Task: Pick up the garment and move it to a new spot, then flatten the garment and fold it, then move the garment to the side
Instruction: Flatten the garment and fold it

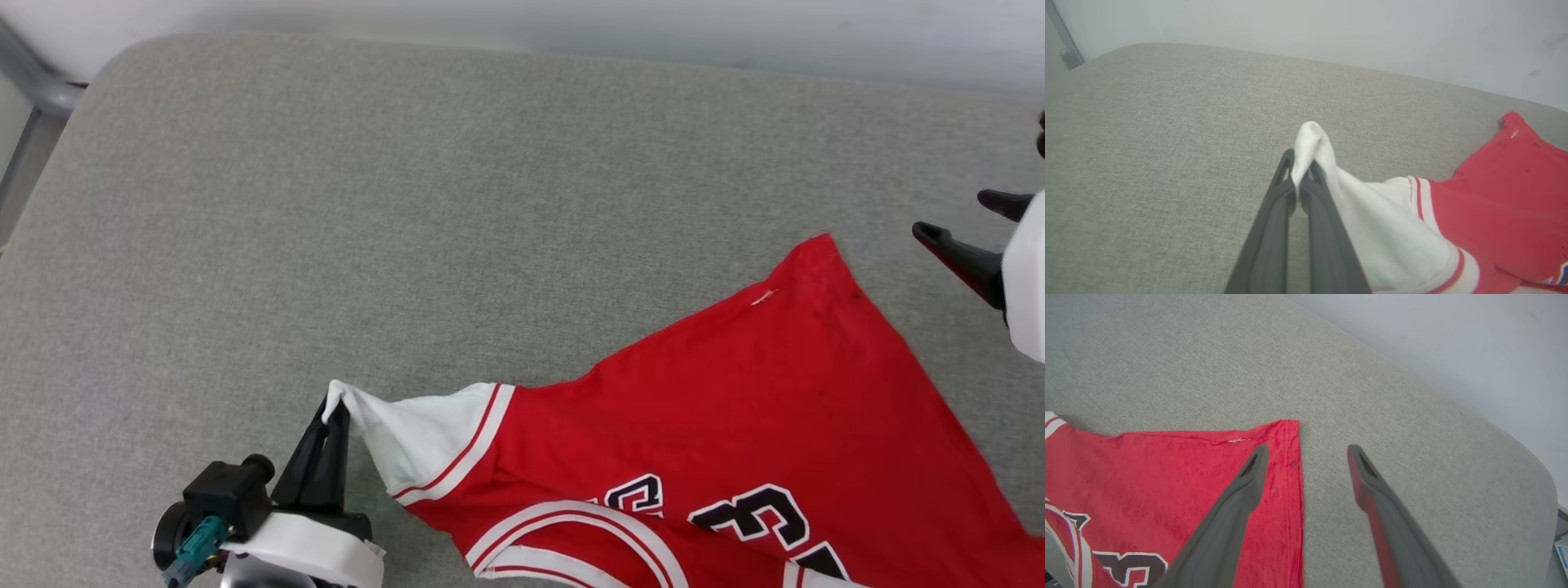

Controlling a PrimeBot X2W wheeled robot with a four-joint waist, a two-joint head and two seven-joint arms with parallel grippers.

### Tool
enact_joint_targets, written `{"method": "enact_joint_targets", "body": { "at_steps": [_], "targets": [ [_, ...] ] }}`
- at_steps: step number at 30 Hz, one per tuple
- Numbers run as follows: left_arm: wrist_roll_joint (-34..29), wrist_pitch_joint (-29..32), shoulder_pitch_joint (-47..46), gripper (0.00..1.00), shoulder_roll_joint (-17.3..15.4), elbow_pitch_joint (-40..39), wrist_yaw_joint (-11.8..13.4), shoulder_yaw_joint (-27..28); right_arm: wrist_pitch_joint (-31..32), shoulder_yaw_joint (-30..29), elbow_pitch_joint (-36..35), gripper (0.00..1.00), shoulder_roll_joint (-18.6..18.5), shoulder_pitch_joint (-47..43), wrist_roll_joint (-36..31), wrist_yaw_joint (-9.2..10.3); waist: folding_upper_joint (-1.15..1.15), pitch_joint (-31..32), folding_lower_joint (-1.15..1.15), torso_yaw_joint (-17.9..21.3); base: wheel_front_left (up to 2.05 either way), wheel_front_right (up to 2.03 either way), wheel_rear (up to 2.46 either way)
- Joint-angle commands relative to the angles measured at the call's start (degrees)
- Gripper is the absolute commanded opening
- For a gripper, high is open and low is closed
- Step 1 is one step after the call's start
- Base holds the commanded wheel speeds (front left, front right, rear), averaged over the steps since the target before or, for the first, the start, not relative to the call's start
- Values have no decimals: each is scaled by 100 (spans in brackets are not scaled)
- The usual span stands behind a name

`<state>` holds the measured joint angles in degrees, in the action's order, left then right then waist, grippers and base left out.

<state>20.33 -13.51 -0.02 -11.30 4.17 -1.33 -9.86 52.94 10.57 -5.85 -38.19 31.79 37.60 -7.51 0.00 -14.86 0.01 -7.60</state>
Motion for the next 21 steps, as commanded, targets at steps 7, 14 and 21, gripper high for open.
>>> {"method": "enact_joint_targets", "body": {
  "at_steps": [7, 14, 21],
  "targets": [
    [-74, -96, -315, 0, 132, -45, -55, -124, 720, 975, 832, 100, -37, 1008, -68, 5, 0, -435, -1, -360, 0, 0, 0],
    [-128, -141, -540, 0, 240, -37, -93, -201, 936, 1815, 1602, 100, -24, 1481, -142, 5, 0, -792, -1, -554, 0, 0, 0],
    [-162, -165, -684, 0, 358, 2, -114, -244, 717, 2425, 2449, 100, 163, 1579, -210, 4, 0, -1047, -1, -623, 0, 0, 0]
  ]
}}
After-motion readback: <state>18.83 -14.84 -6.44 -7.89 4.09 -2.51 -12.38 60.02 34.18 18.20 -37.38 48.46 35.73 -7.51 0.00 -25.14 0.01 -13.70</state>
